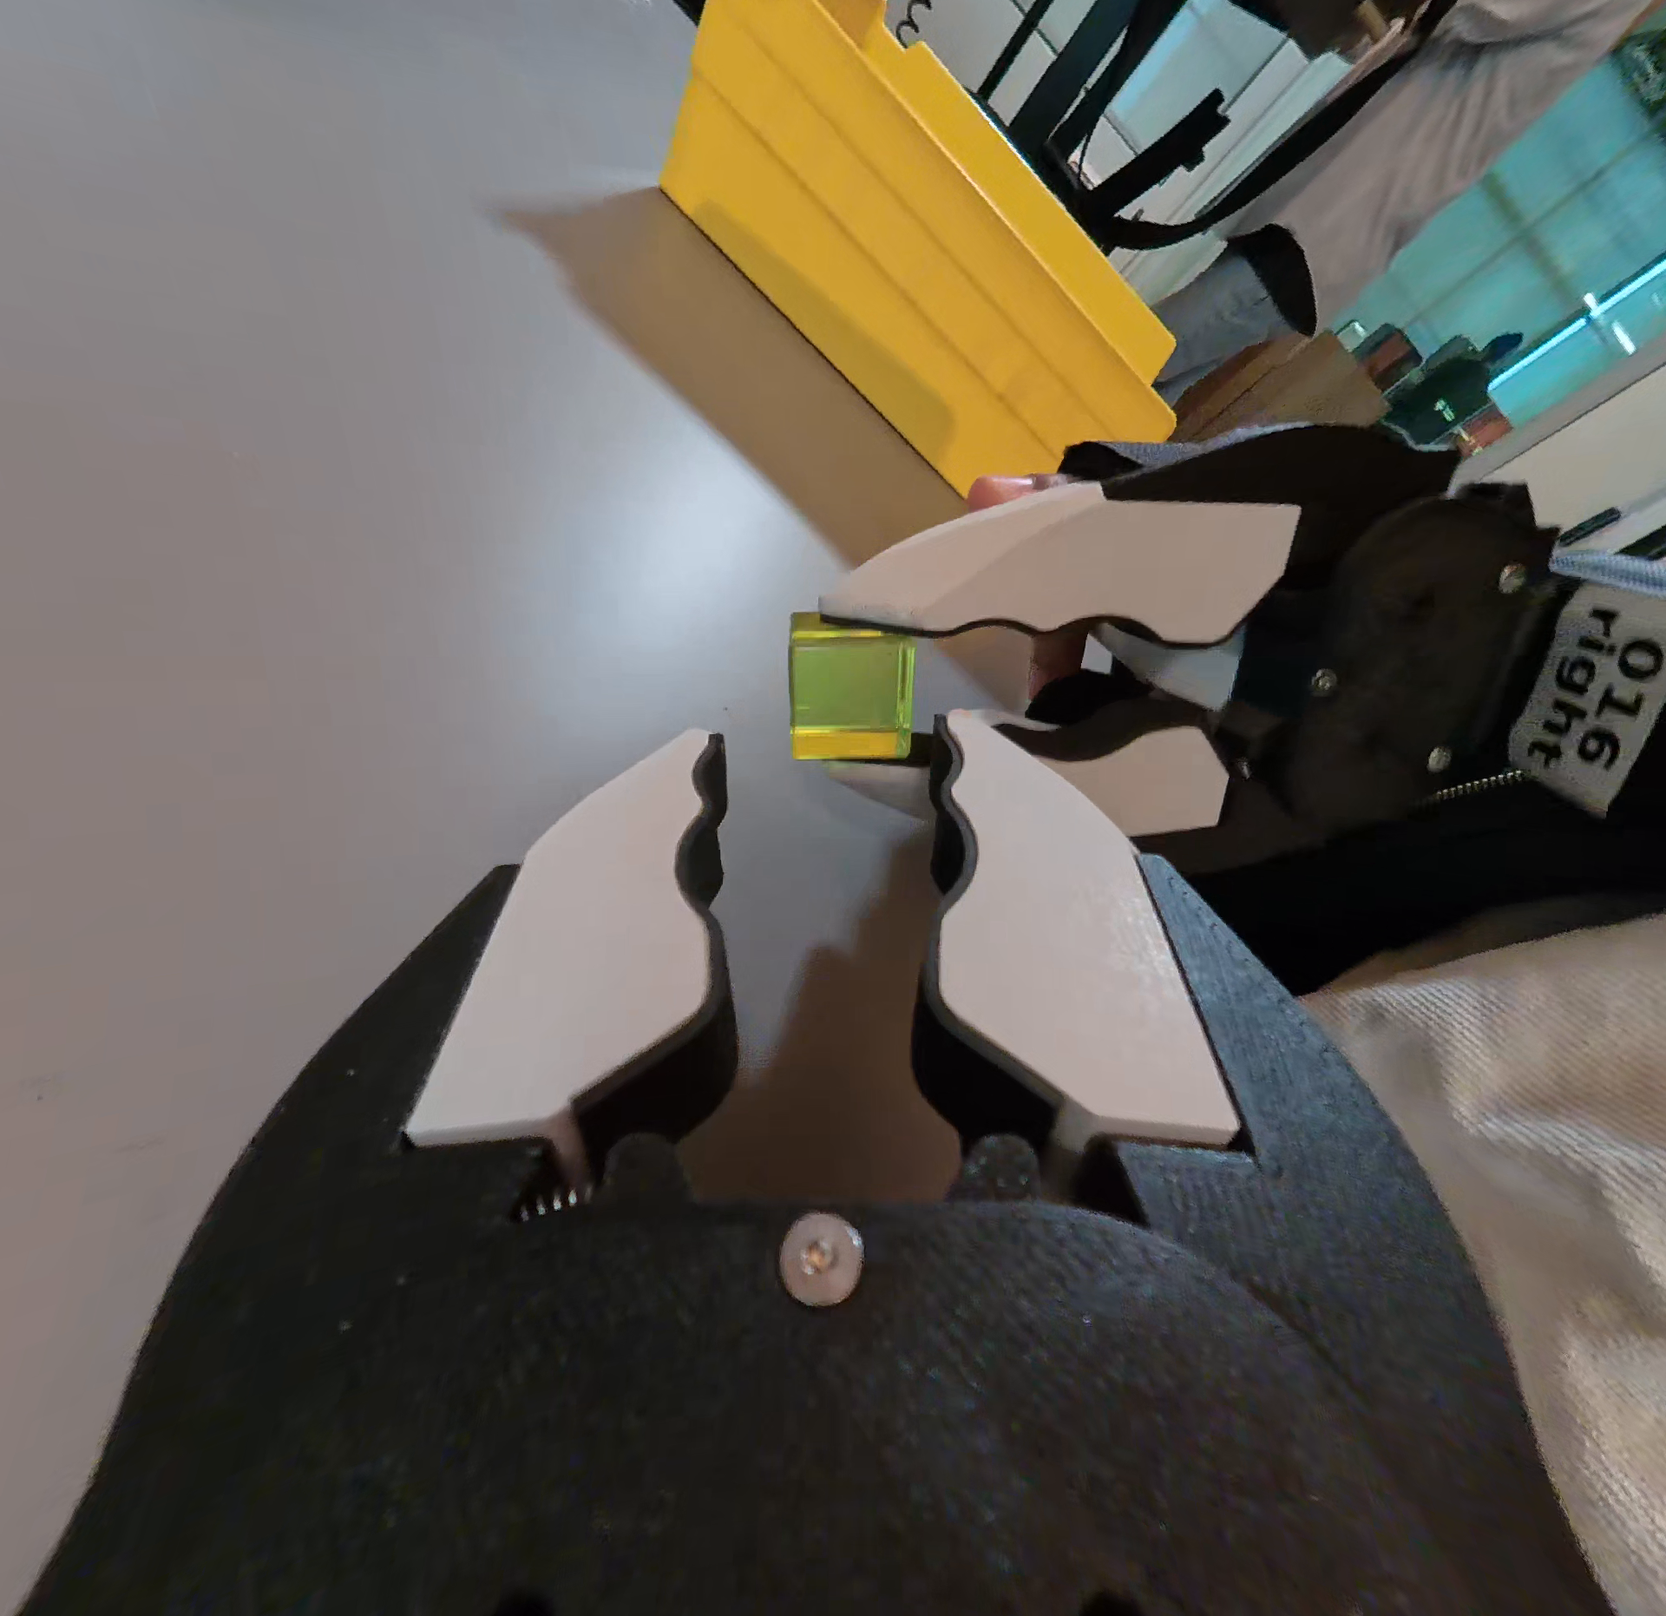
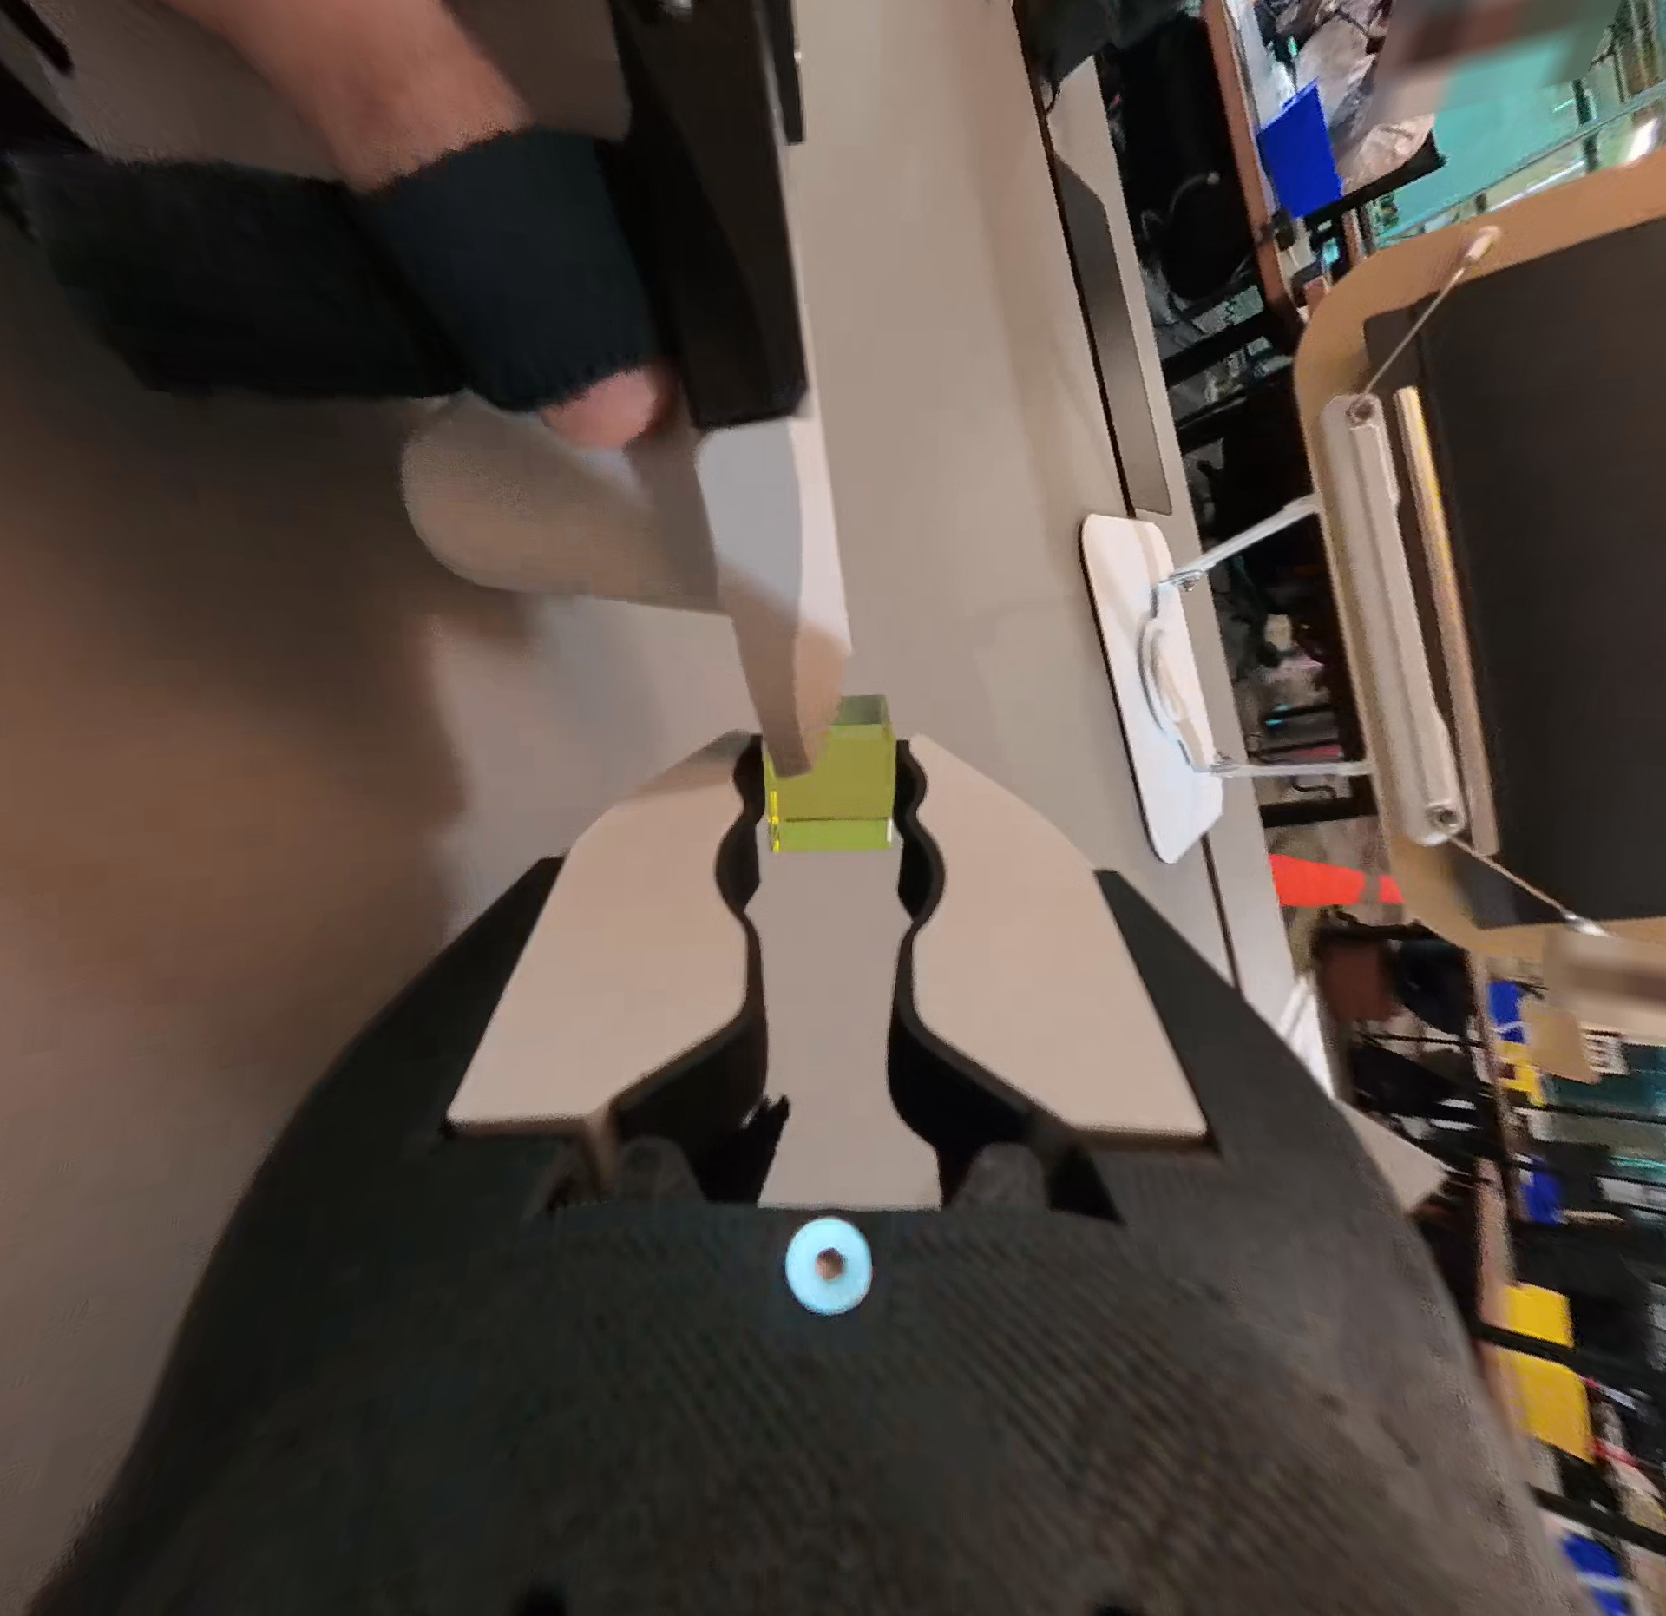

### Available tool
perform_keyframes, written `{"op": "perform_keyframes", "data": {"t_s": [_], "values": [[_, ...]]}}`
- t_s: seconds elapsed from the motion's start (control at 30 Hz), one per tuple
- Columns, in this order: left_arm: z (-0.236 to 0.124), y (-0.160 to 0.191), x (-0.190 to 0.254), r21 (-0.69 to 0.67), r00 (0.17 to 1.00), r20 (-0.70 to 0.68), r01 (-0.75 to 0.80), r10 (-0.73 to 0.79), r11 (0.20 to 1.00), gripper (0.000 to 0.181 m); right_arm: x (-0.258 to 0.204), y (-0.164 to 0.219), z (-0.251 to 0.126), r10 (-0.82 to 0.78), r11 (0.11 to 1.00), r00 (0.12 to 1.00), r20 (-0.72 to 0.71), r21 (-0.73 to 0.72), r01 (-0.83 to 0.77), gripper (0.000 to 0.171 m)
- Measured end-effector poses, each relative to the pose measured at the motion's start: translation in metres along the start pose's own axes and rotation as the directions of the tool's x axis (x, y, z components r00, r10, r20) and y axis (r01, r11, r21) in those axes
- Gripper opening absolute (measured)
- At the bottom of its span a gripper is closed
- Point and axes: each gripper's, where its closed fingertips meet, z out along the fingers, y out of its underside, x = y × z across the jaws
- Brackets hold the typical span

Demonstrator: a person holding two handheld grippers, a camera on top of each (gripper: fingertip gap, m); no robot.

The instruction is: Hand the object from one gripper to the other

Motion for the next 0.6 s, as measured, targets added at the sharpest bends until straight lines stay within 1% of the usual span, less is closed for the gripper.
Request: {"op": "perform_keyframes", "data": {"t_s": [0.1,0.17,0.2,0.27,0.37,0.4,0.43,0.5,0.53,0.57,0.6], "values": [[0.002,0.001,0.001,0.0,1.0,-0.006,0.008,-0.008,1.0,0.041,-0.007,-0.003,0.001,-0.068,0.997,0.998,-0.013,-0.042,0.067,0.028],[0.002,0.003,0.001,-0.009,1.0,-0.004,-0.006,0.006,1.0,0.034,-0.009,-0.005,0.001,-0.101,0.994,0.995,-0.026,-0.056,0.099,0.028],[0.002,0.004,0.003,-0.017,1.0,-0.014,-0.004,0.004,1.0,0.027,-0.009,-0.005,0.002,-0.105,0.993,0.994,-0.027,-0.065,0.104,0.028],[0.002,0.005,0.003,-0.027,1.0,-0.004,-0.019,0.019,0.999,0.027,-0.01,-0.005,0.002,-0.09,0.994,0.996,-0.021,-0.059,0.089,0.028],[0.0,0.0,0.005,0.0,1.0,-0.022,-0.014,0.014,1.0,0.027,-0.007,-0.008,0.0,-0.037,0.999,0.999,-0.007,-0.004,0.037,0.029],[-0.002,-0.003,0.005,0.019,0.999,-0.03,-0.012,0.012,1.0,0.026,-0.006,-0.008,0.0,-0.014,1.0,1.0,-0.001,0.016,0.014,0.037],[-0.005,-0.007,0.005,0.045,0.999,-0.039,-0.007,0.009,0.999,0.026,-0.004,-0.007,0.0,0.018,0.999,1.0,0.005,0.035,-0.019,0.048],[-0.01,-0.015,0.004,0.09,0.998,-0.069,0.014,-0.008,0.996,0.026,-0.002,-0.003,0.002,0.122,0.988,0.991,0.061,0.084,-0.127,0.056],[-0.013,-0.018,0.002,0.111,0.996,-0.086,0.033,-0.024,0.993,0.026,0.0,-0.001,0.002,0.201,0.971,0.974,0.107,0.111,-0.213,0.06],[-0.016,-0.021,0.002,0.135,0.992,-0.119,0.057,-0.041,0.989,0.026,0.001,-0.002,0.002,0.292,0.938,0.941,0.168,0.142,-0.316,0.063],[-0.018,-0.025,0.002,0.156,0.986,-0.151,0.092,-0.068,0.983,0.026,0.004,-0.004,0.001,0.386,0.885,0.891,0.24,0.175,-0.431,0.067]]}}
